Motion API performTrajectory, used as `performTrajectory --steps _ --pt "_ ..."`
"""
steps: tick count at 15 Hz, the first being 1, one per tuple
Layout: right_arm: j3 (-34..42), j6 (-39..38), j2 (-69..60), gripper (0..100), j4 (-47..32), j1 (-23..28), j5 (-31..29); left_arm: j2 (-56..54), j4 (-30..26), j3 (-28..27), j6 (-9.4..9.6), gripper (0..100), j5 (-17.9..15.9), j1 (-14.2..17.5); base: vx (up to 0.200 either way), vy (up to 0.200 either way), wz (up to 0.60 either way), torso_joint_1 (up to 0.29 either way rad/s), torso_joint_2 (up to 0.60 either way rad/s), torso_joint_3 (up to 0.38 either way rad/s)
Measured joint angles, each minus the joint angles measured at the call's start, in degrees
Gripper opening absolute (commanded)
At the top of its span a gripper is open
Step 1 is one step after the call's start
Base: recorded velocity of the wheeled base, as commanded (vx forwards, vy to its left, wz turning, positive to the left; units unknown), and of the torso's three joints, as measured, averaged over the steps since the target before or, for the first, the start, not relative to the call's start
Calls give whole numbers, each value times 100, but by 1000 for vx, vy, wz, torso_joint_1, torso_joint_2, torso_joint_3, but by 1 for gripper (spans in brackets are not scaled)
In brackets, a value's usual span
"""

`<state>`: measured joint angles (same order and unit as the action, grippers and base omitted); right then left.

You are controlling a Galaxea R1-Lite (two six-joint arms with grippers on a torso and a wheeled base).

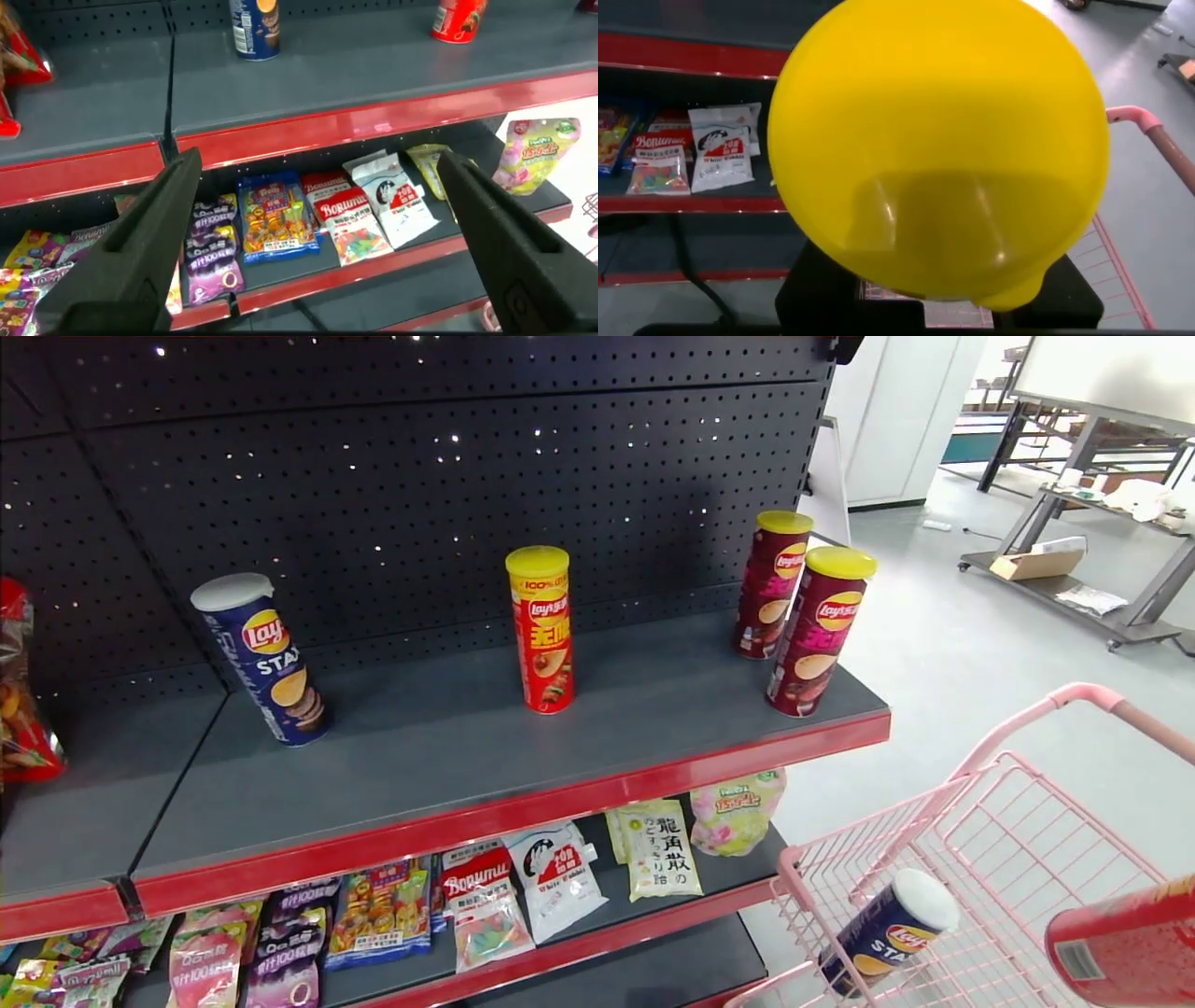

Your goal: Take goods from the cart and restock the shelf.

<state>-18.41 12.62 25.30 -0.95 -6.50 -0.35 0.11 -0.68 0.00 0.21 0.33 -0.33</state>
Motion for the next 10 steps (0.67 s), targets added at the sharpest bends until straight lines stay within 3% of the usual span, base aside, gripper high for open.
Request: performTrajectory --steps 4,8,10 --pt "251 -17 -920 0 -274 -50 35 0 -2 0 6 100 -1 0 0 0 0 0 0 0" --pt "268 -22 -1607 0 -800 -72 146 0 0 0 4 100 -1 0 200 0 0 -9 0 2" --pt "317 -26 -1755 0 -813 -69 188 0 0 0 1 100 0 0 0 0 0 0 0 0"
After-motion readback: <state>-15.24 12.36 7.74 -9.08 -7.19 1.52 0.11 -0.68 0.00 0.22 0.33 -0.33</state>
